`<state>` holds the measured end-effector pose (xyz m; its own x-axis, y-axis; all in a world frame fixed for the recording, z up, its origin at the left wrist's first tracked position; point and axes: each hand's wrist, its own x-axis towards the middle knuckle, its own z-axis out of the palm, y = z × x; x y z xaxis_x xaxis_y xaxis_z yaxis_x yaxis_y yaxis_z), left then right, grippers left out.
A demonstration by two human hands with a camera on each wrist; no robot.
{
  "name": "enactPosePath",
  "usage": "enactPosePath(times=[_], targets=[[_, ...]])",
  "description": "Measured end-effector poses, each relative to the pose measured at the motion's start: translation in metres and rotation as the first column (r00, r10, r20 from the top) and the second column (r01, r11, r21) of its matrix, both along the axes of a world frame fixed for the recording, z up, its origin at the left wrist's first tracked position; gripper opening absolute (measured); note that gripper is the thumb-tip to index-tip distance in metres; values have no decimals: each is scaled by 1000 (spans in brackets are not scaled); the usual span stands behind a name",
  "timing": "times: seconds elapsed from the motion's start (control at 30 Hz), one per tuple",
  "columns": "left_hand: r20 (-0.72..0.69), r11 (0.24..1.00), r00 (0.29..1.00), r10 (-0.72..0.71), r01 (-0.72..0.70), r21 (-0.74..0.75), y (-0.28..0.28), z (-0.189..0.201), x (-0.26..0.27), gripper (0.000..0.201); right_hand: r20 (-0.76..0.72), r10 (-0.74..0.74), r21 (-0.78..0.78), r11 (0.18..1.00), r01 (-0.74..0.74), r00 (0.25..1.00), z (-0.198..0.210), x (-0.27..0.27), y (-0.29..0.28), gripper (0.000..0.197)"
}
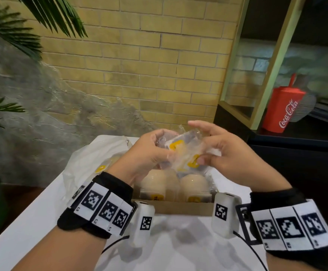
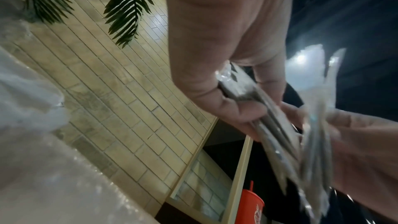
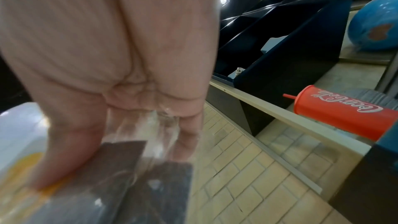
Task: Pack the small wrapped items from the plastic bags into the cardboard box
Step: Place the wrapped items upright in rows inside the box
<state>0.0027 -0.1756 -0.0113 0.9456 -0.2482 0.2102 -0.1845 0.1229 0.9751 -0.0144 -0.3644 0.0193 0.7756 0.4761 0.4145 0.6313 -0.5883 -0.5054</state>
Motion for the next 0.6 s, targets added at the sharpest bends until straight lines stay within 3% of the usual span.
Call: enactPosePath(times=[0.13, 0.23, 0.3, 0.37, 0.43, 0.6], targets=[[-9, 999, 999, -52, 52, 12, -1, -1, -1, 33, 40, -31, -66, 997, 33, 999, -5, 1, 8, 7], [-20, 999, 999, -46, 46, 1, -2, 0, -2, 25, 55, -68, 2, 998, 68, 996, -7, 1, 11, 25], [-37, 999, 998, -51, 50, -12, -2, 1, -2, 20, 64, -97, 42, 995, 94, 993, -8, 3, 10, 21], [-65, 996, 996, -68, 64, -55, -2, 2, -4, 16, 62, -125, 115, 986, 117, 990, -9, 6, 8, 11], [-79, 990, 991, -105, 96, -106, -1, 2, -4, 24, 46, -150, 203, 969, 138, 988, -9, 8, 7, 8], [-68, 973, 986, -151, 137, -185, 1, 2, -5, 15, -49, -127, 473, 871, 135, 991, -10, 11, 5, 17]])
